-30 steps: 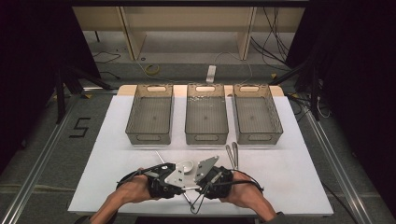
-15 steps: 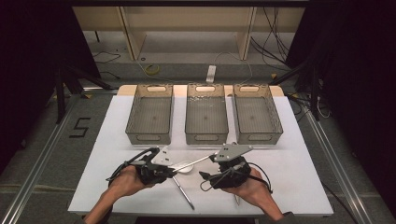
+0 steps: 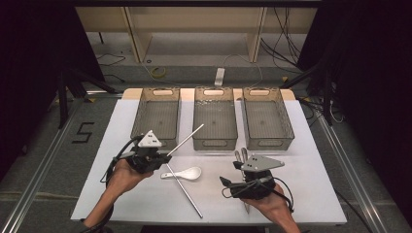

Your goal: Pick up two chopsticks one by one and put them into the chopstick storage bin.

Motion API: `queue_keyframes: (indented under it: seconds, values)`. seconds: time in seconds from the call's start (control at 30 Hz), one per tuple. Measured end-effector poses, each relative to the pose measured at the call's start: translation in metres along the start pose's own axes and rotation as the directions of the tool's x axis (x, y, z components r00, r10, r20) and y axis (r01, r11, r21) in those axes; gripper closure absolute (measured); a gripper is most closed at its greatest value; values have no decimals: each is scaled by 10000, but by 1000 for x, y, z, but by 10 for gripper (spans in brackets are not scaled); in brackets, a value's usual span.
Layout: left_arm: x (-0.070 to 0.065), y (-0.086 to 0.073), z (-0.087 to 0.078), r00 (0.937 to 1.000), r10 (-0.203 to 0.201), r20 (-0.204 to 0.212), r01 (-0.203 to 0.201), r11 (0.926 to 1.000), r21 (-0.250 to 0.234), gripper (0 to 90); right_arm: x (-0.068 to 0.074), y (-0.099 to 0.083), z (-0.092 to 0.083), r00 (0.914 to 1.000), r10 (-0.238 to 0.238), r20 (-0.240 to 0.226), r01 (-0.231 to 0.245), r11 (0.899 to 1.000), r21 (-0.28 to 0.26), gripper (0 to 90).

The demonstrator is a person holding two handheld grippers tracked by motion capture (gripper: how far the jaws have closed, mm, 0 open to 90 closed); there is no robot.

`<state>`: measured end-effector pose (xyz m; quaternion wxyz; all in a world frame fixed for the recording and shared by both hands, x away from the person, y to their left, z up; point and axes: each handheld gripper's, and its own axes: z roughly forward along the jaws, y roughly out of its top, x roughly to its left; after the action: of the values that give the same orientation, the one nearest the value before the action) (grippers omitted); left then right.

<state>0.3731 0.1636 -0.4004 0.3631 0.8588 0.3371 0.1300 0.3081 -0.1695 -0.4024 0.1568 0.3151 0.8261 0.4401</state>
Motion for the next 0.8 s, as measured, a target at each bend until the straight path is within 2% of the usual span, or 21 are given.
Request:
queue_keyframes:
  seconds: [0.07,0.13,0.27,0.47,0.67,0.8]
  values:
    - [8,2,-1,9995,-236,-194,234,9997,-76,850,-1,-2,-2,10000,38,74,-37,10000,-83,346]
    - [15,3,-1,9979,-533,-371,527,9985,-163,850,-3,-8,-6,9995,280,167,-277,9995,-176,336]
    - [31,7,-1,9923,-1029,-684,1008,9944,-329,850,-6,-14,-10,9987,451,258,-444,9987,-246,331]
    - [56,21,-3,9791,-1778,-989,1715,9828,-691,850,-8,-23,-21,9965,748,371,-728,9960,-518,327]
    - [76,36,-2,9672,-2179,-1305,2062,9736,-975,850,-7,-28,-28,9948,947,378,-920,9934,-690,319]
    - [88,43,3,9572,-2534,-1397,2392,9646,-1109,849,-9,-34,-34,9924,1119,520,-1055,9880,-1126,312]
